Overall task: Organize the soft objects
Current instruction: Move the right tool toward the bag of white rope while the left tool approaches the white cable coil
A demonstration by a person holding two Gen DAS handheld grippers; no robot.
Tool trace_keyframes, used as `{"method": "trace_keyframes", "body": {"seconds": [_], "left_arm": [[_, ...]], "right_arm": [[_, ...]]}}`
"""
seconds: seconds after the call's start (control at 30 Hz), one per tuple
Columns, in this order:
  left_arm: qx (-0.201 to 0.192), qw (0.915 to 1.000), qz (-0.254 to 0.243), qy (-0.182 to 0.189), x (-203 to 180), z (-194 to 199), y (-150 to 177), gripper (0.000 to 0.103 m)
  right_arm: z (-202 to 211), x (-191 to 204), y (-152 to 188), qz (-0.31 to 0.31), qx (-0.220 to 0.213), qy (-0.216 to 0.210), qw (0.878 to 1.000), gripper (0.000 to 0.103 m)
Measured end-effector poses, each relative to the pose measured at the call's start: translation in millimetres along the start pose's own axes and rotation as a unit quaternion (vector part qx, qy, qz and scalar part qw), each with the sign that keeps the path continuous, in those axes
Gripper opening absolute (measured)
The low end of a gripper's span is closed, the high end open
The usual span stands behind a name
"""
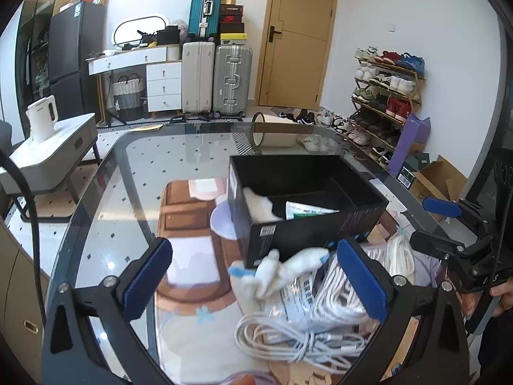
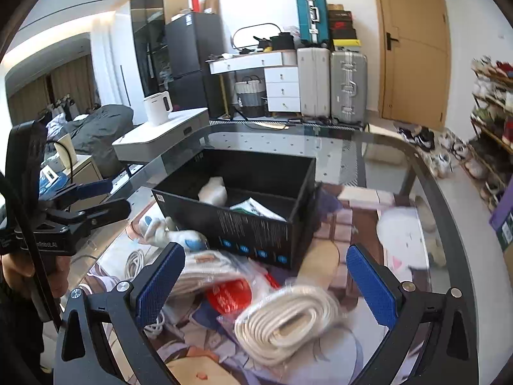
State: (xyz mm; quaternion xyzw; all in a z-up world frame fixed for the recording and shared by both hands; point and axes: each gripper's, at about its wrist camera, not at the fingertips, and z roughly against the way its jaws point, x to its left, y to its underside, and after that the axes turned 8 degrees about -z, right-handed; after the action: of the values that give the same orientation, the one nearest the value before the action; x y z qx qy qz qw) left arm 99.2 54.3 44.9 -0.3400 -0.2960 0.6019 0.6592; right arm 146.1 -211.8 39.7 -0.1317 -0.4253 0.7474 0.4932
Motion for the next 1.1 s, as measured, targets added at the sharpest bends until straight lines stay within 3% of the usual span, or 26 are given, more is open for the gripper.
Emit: {"method": "trace_keyframes", "body": {"seconds": [0.5, 0.77, 1.1], "left_arm": [[0.029, 0.9994, 0.019, -0.007, 0, 8, 39, 0.103], [0.034, 0.9992, 0.02, -0.01, 1, 9, 48, 0.103], [0.039, 0.9991, 0.01, -0.014, -3, 9, 53, 0.103]], "right_arm": [[-5, -19, 33, -0.035, 0.036, 0.027, 0.998, 0.102], [-11, -27, 34, -0.048, 0.045, 0.07, 0.995, 0.102], [-26, -33, 30, -0.075, 0.06, 0.089, 0.991, 0.102]]}}
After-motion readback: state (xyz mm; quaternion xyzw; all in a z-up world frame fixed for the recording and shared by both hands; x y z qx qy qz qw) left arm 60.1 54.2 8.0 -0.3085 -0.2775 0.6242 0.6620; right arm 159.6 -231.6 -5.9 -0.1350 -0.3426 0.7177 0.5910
